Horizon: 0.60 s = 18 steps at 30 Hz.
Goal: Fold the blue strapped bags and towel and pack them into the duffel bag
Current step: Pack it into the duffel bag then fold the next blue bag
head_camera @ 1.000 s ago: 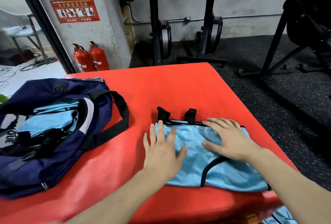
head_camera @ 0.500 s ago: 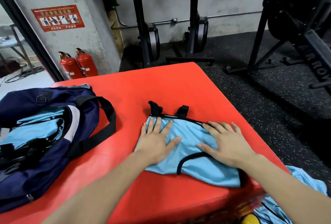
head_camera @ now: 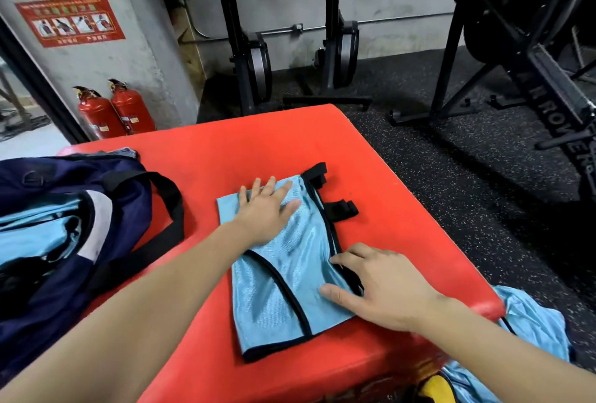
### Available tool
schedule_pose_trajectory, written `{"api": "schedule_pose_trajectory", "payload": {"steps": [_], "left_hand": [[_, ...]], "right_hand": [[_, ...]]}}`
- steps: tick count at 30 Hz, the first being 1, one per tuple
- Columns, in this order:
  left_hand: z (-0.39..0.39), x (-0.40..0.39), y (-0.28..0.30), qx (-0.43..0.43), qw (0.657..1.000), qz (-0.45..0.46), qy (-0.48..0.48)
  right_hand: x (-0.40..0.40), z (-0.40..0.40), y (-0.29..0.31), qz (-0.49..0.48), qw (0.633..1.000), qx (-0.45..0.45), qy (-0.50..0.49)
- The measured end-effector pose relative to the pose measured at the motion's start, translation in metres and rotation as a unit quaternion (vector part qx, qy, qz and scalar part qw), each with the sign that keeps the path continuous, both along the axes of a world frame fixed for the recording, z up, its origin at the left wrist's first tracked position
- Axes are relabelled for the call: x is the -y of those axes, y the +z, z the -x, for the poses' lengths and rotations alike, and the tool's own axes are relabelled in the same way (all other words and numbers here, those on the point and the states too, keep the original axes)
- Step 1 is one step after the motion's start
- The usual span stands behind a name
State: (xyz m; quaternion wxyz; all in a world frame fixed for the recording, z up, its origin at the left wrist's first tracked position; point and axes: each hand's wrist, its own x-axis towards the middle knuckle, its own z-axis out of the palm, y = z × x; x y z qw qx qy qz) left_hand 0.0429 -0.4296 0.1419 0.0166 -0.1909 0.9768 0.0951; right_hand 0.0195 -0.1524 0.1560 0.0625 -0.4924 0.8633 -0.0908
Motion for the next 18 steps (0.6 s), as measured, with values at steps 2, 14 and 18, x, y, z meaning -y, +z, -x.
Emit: {"api": "schedule_pose_trajectory", "payload": {"steps": [2, 14, 18], "left_hand": [[0.002, -0.012, -0.005, 0.010, 0.999, 0.005, -0.031], [-0.075, -0.039, 0.010, -0.052, 0.995, -0.019, -0.087], [-0.125, -0.050, 0.008, -0.080, 0.991, -0.019, -0.103]], "right_hand": [[-0.001, -0.002, 0.002, 0.001, 1.000, 0.006, 0.015], [-0.005, -0.008, -0.002, 0.004, 0.999, -0.038, 0.027], [-0.009, -0.010, -0.012, 0.097, 0.989, -0.092, 0.068]]}}
